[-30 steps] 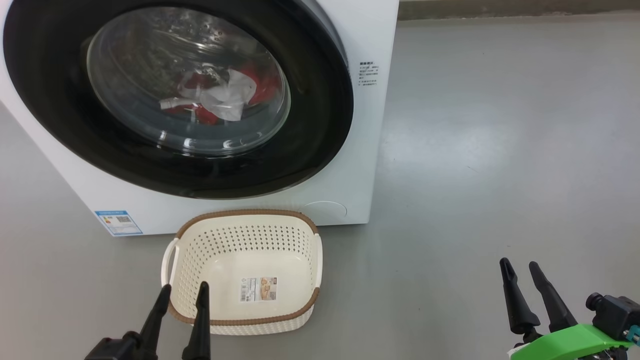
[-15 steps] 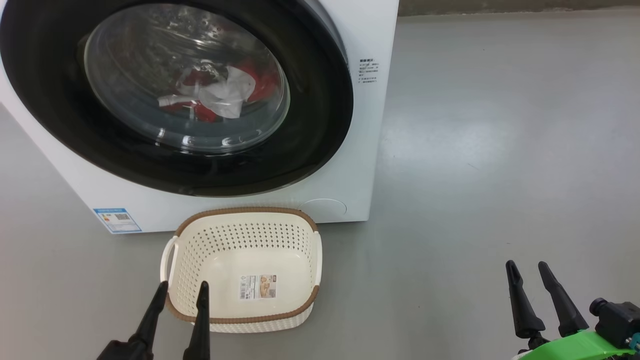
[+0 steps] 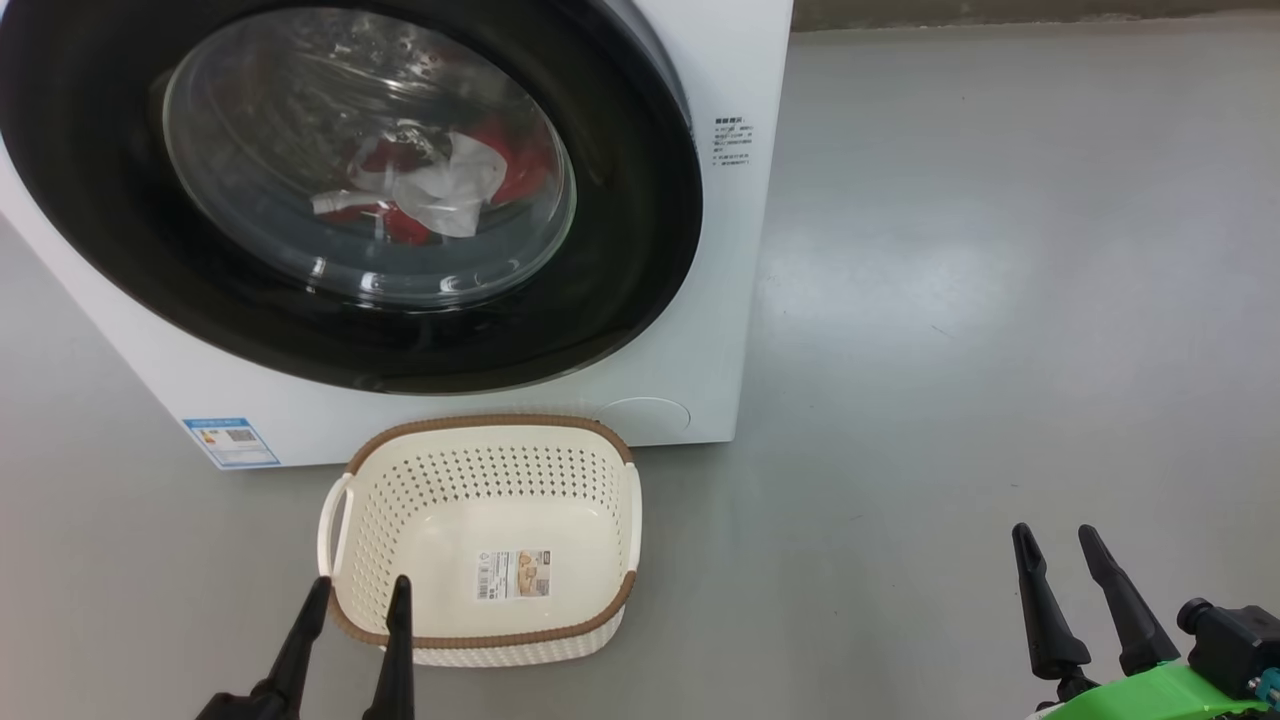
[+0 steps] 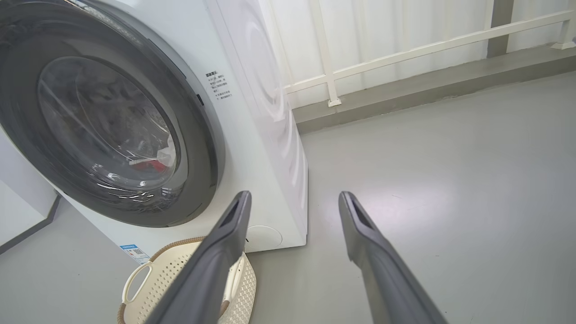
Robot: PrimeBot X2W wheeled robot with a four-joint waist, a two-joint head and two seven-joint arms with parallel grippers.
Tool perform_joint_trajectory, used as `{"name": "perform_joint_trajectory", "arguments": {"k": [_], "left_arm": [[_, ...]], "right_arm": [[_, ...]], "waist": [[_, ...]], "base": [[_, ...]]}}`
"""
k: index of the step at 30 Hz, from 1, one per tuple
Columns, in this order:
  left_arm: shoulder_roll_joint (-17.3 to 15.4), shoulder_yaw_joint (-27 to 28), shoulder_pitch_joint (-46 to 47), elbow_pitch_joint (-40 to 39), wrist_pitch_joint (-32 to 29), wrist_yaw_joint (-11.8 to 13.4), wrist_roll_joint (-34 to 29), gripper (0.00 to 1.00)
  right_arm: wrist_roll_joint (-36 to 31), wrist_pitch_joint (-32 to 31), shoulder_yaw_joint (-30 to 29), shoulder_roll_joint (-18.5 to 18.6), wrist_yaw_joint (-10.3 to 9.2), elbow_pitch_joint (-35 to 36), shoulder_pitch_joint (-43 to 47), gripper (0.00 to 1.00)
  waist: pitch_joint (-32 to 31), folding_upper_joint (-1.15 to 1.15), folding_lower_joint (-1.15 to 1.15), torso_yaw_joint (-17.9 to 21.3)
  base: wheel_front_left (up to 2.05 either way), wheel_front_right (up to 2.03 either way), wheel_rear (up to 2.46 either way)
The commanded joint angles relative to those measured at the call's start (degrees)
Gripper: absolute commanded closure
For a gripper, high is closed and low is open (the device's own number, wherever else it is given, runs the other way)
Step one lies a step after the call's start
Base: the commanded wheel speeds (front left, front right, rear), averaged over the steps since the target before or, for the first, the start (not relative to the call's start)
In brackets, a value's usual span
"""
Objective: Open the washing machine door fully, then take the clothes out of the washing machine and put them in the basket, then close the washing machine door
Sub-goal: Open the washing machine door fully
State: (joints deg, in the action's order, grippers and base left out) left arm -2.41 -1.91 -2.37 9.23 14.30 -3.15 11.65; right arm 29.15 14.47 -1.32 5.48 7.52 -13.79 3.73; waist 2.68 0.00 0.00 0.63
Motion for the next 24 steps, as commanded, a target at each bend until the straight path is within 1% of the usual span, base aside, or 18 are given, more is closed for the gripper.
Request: {"name": "perform_joint_trajectory", "arguments": {"k": [1,5,6,8,15,18,24], "left_arm": [[-0.5,2.0,1.1,-1.1,0.7,-0.3,0.1,0.0],[-0.5,2.1,1.1,-1.1,0.7,-0.4,0.2,0.0],[-0.5,2.1,1.1,-1.1,0.7,-0.5,0.2,0.0],[-0.5,2.1,1.1,-1.2,0.7,-0.6,0.2,0.0],[-0.5,1.5,2.0,-1.4,0.7,-0.7,0.3,0.0],[-0.5,1.1,2.5,-1.5,0.7,-0.8,0.3,0.0],[-0.5,-0.3,4.6,-1.6,0.7,-1.0,0.6,0.0]], "right_arm": [[-0.3,0.5,0.9,1.1,-0.03,1.2,-0.2,0.0],[0.6,0.5,1.2,0.8,-0.03,1.6,-0.4,0.0],[1.0,0.5,1.4,0.8,-0.03,1.7,-0.5,0.53],[3.0,0.5,1.8,0.3,-0.03,2.1,-1.4,1.0],[9.8,0.5,3.8,-0.4,-0.03,3.3,-7.6,1.0],[11.3,0.5,4.3,-0.4,-0.03,3.5,-10.2,1.0],[15.5,0.5,5.2,0.2,-0.03,4.1,-18.8,1.0]], "waist": [[-0.1,0.0,0.0,0.0],[-0.1,0.0,0.0,0.0],[-0.1,0.0,0.0,0.0],[0.0,0.0,0.0,0.1],[1.1,0.0,0.0,-0.1],[1.8,0.0,0.0,-0.4],[4.5,0.0,0.0,-2.5]], "base": [[0.0,0.0,0.0],[0.0,0.0,0.0],[0.0,0.0,0.0],[0.0,0.0,0.0],[0.0,0.0,0.0],[0.0,0.0,0.0],[0.0,0.0,0.0]]}}
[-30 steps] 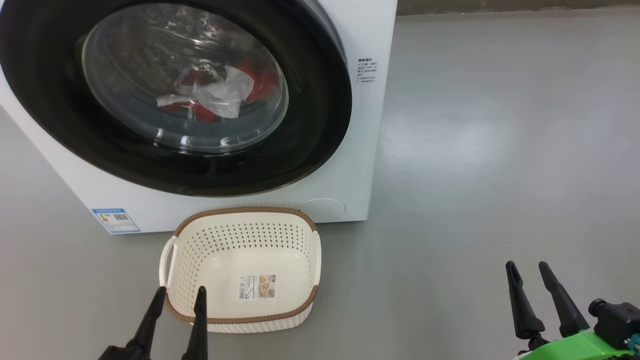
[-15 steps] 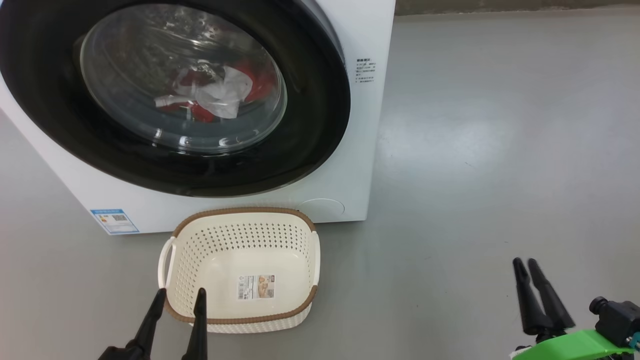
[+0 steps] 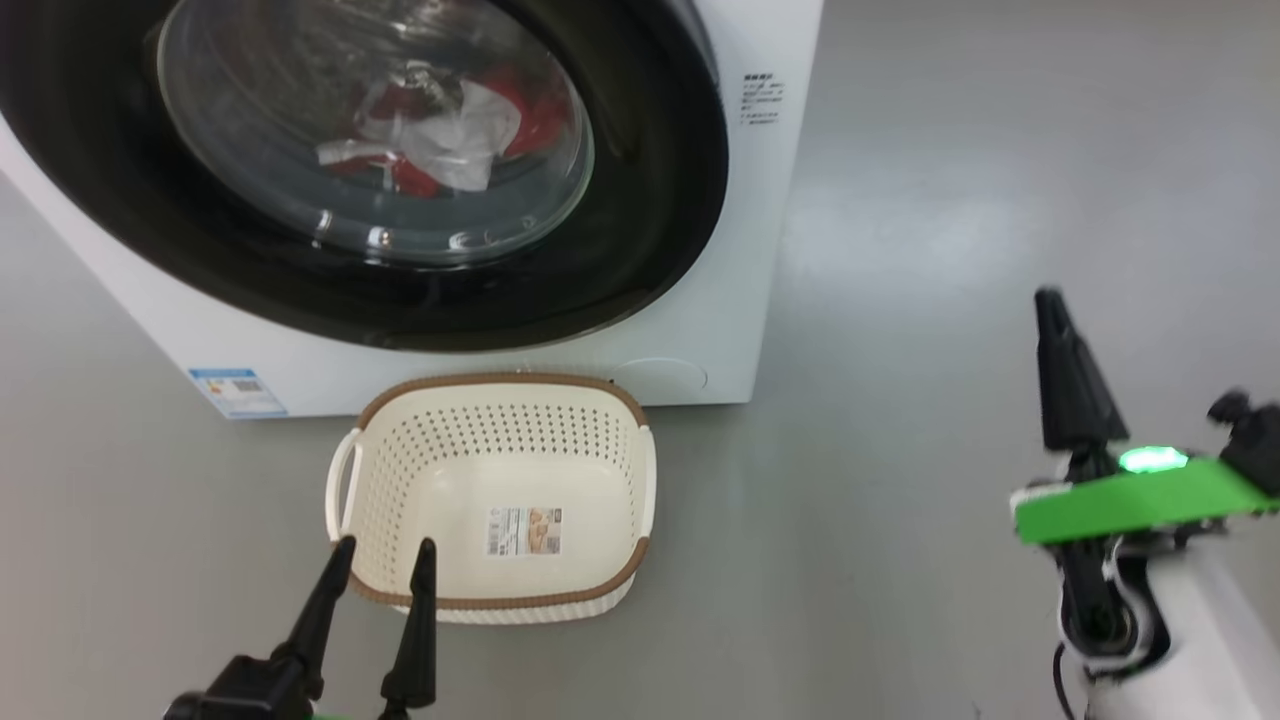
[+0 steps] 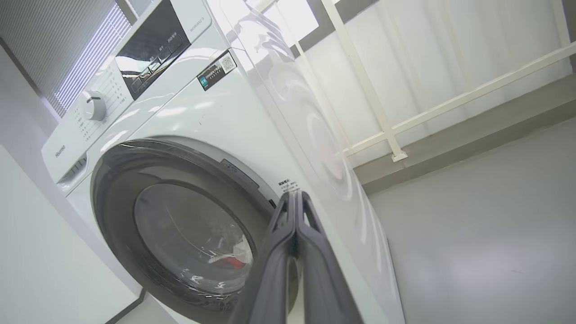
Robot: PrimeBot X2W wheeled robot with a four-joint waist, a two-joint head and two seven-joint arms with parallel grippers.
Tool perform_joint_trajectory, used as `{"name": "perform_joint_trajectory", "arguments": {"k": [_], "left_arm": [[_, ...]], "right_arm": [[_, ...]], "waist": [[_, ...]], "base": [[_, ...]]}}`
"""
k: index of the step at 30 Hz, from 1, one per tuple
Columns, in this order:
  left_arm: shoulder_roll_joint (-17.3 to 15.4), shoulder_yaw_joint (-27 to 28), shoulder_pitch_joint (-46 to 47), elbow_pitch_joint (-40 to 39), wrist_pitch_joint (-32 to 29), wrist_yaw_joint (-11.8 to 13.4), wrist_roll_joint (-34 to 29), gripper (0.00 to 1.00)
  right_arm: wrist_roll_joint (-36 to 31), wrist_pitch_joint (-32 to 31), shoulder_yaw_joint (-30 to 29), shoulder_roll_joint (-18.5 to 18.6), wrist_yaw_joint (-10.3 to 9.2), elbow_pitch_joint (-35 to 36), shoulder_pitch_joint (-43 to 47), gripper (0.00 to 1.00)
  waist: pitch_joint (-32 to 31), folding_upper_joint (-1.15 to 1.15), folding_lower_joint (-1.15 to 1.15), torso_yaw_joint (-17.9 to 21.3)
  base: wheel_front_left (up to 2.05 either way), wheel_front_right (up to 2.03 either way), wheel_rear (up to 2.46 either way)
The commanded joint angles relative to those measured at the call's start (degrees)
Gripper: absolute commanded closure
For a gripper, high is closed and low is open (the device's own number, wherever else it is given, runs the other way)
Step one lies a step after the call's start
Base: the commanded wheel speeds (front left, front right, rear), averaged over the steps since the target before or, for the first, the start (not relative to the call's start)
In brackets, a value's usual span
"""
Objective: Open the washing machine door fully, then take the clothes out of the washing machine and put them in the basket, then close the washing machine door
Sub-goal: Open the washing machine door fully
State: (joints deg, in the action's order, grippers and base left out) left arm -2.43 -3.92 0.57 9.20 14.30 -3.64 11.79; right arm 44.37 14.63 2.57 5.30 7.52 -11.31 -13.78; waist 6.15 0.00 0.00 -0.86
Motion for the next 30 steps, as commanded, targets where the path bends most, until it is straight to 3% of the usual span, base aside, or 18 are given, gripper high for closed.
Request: {"name": "perform_joint_trajectory", "arguments": {"k": [1,15,24,30], "left_arm": [[-0.4,1.6,2.1,-1.6,0.7,-0.5,0.6,0.0],[-0.4,-2.5,8.4,-1.6,0.7,-0.5,2.5,0.0],[-0.4,-4.6,11.5,-1.3,0.7,-0.4,3.5,0.0],[-0.4,-6.0,13.2,-1.3,0.7,-0.2,4.4,0.0]], "right_arm": [[0.9,0.4,1.3,0.7,-0.03,1.7,-2.7,1.0],[9.9,0.4,4.5,7.7,-0.03,-2.7,-23.2,1.0],[17.5,0.2,11.2,11.3,-0.03,-9.7,-33.5,1.0],[24.5,-3.7,17.4,13.7,-0.03,-13.3,-40.0,1.0]], "waist": [[1.5,0.0,0.0,-1.4],[9.8,0.0,0.0,-7.4],[13.8,0.0,0.0,-10.0],[16.2,0.0,0.0,-11.4]], "base": [[0.0,0.0,0.0],[0.0,0.0,0.0],[0.0,0.0,0.0],[0.0,0.0,0.0]]}}
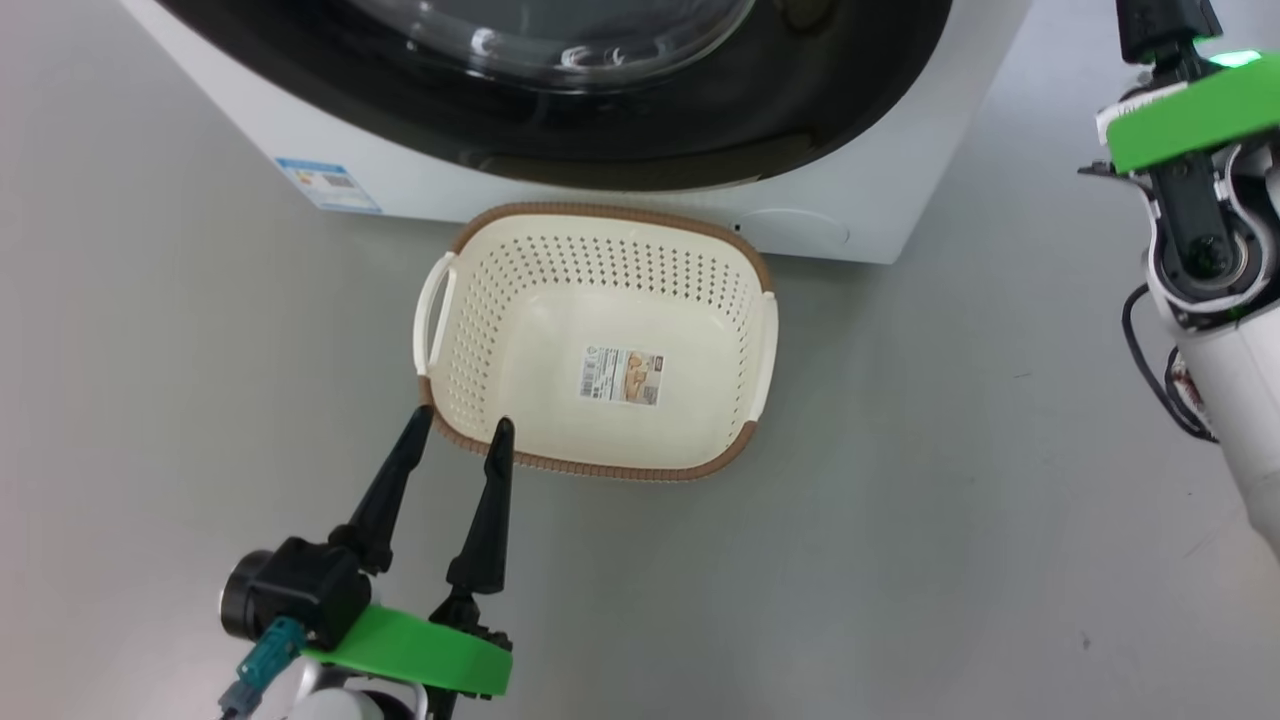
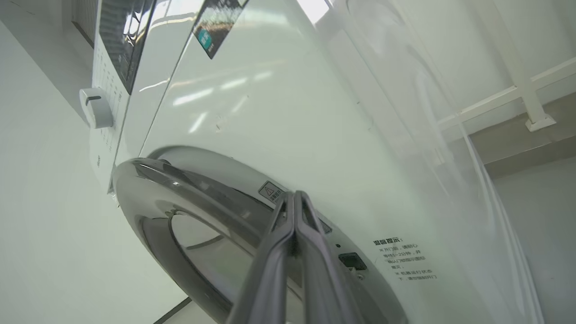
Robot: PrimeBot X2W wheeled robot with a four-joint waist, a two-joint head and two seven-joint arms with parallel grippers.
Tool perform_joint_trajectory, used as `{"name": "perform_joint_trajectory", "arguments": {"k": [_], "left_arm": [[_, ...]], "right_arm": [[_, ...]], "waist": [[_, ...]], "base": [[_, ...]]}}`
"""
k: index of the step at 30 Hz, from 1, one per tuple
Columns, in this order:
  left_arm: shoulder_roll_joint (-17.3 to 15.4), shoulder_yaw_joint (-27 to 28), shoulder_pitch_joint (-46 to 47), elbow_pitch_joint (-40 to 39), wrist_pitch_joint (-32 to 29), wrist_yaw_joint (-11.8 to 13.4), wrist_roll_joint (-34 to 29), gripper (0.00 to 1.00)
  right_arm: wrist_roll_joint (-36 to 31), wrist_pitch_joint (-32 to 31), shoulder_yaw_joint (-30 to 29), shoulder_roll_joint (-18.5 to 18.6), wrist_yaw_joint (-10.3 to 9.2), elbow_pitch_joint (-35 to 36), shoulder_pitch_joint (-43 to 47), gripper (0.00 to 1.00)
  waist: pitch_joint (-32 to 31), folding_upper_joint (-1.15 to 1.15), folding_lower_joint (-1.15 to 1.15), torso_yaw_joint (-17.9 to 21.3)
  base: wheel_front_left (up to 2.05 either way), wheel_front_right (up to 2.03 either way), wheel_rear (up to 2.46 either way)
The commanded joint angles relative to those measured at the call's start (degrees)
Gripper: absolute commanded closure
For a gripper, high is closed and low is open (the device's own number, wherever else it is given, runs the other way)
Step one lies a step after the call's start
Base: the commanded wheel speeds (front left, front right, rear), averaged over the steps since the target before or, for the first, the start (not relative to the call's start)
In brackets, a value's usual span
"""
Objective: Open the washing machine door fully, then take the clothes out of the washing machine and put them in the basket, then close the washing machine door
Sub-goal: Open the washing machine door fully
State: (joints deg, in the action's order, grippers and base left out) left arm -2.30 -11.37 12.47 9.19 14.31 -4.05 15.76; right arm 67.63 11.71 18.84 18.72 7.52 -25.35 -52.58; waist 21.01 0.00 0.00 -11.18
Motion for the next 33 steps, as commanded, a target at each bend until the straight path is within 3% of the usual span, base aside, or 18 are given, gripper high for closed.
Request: {"name": "perform_joint_trajectory", "arguments": {"k": [1,16,33], "left_arm": [[-0.6,1.3,1.5,-1.3,0.7,0.3,0.5,0.0],[-0.6,-0.8,4.2,-1.3,0.7,0.7,2.2,0.0],[-0.6,-1.9,4.6,-0.7,0.7,1.2,3.6,0.0]], "right_arm": [[2.4,-1.8,1.8,0.5,-0.03,0.4,-2.0,1.0],[19.3,-18.3,4.3,2.7,-0.03,-2.9,-10.1,1.0],[26.5,-32.7,4.3,2.9,-0.03,-8.1,-12.3,1.0]], "waist": [[1.6,0.0,0.0,-1.3],[5.2,0.0,0.0,-3.1],[4.7,0.0,0.0,-4.7]], "base": [[0.0,0.0,0.0],[0.0,0.0,0.0],[0.0,0.0,0.0]]}}
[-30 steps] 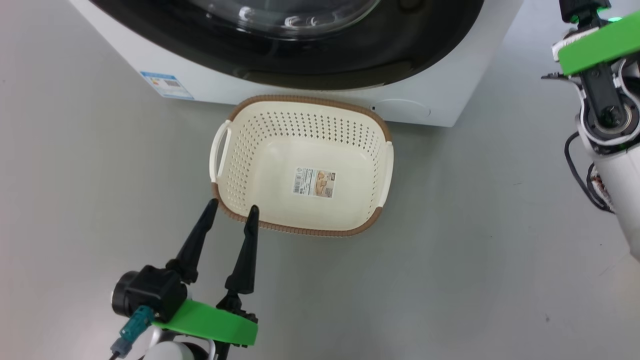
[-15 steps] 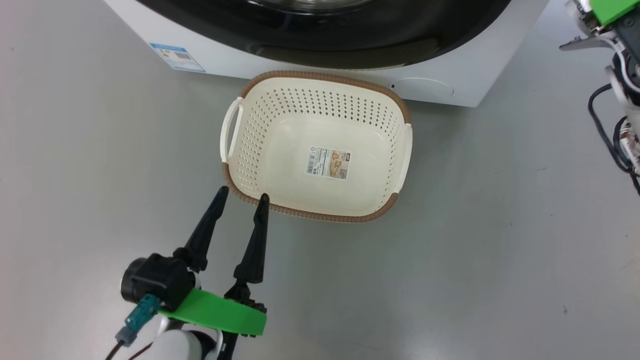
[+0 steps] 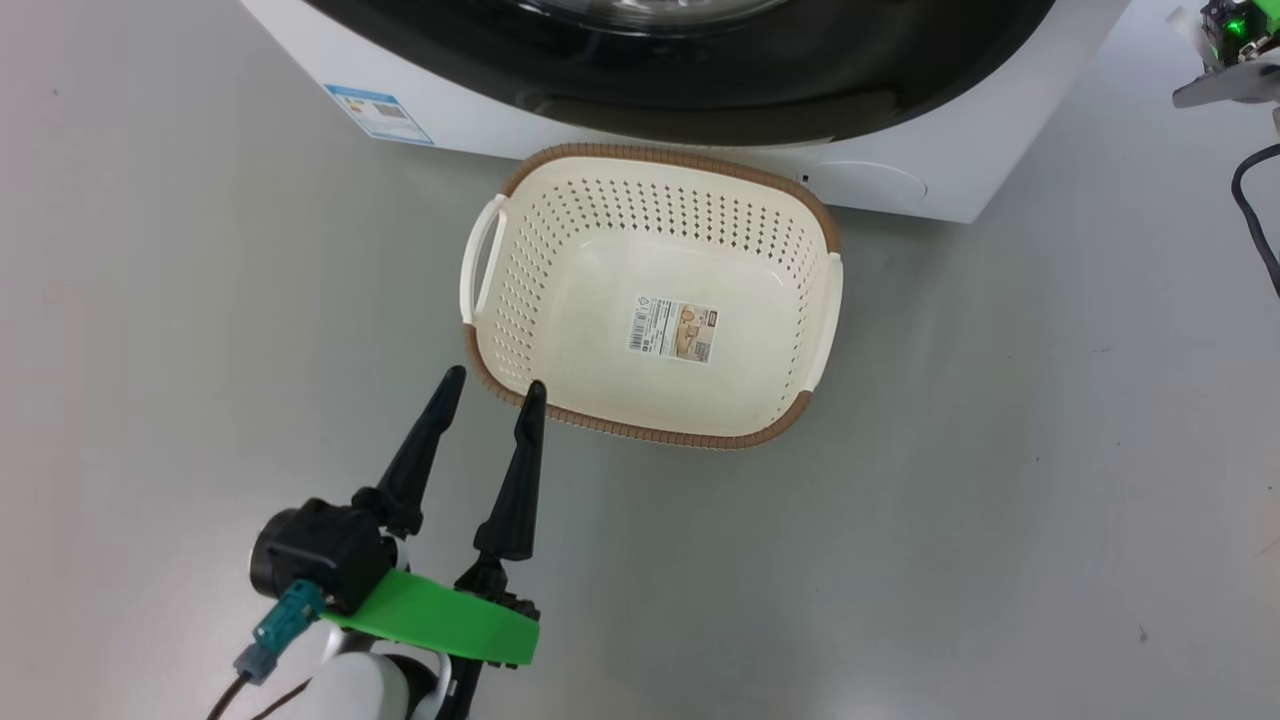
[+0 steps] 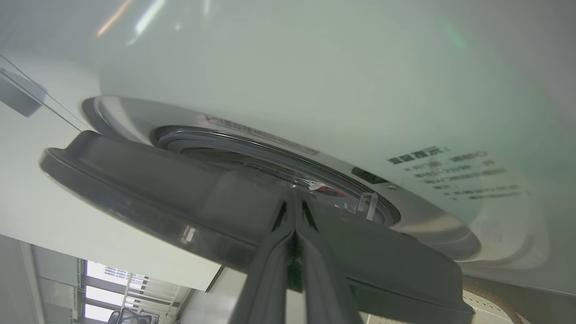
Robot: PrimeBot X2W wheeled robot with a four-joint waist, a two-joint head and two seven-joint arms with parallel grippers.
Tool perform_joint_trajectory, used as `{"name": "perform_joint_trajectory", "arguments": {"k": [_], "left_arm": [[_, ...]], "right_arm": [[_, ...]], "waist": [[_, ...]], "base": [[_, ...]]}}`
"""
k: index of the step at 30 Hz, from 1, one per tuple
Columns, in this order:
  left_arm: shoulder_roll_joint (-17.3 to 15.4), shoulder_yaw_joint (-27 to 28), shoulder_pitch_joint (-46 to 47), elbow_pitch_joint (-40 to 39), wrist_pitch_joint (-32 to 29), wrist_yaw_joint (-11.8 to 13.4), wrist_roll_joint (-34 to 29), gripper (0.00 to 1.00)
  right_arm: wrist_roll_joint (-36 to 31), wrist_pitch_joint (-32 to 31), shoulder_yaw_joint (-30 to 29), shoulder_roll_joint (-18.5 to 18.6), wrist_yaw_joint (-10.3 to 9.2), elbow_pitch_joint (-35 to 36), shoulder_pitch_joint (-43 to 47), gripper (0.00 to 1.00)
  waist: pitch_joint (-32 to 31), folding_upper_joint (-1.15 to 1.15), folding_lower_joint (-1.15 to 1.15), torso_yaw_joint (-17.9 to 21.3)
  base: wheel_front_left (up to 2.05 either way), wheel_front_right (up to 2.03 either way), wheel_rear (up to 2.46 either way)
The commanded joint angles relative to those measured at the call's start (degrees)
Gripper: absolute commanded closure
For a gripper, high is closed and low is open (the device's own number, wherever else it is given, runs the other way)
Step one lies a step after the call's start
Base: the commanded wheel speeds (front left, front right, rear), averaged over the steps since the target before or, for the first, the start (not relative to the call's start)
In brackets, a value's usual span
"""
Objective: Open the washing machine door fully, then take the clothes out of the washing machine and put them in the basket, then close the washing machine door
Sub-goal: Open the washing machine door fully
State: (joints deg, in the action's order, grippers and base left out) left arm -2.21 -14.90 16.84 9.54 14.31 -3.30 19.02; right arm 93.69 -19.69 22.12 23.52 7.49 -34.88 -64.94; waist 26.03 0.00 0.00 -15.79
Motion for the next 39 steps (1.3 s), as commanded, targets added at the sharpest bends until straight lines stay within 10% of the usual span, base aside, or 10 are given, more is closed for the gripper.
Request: {"name": "perform_joint_trajectory", "arguments": {"k": [1,39], "left_arm": [[-0.7,1.6,0.3,-1.0,0.7,0.5,0.4,0.0],[-0.7,0.8,-1.1,-1.4,0.7,0.9,1.4,0.0]], "right_arm": [[0.9,-2.0,1.0,-2.1,0.0,1.2,0.2,1.0],[-0.5,-7.8,-2.1,-4.5,0.0,-0.3,1.4,1.0]], "waist": [[-0.5,0.0,0.0,-0.1],[-2.1,0.0,0.0,-2.0]], "base": [[0.0,0.0,0.0],[0.0,0.0,0.0]]}}
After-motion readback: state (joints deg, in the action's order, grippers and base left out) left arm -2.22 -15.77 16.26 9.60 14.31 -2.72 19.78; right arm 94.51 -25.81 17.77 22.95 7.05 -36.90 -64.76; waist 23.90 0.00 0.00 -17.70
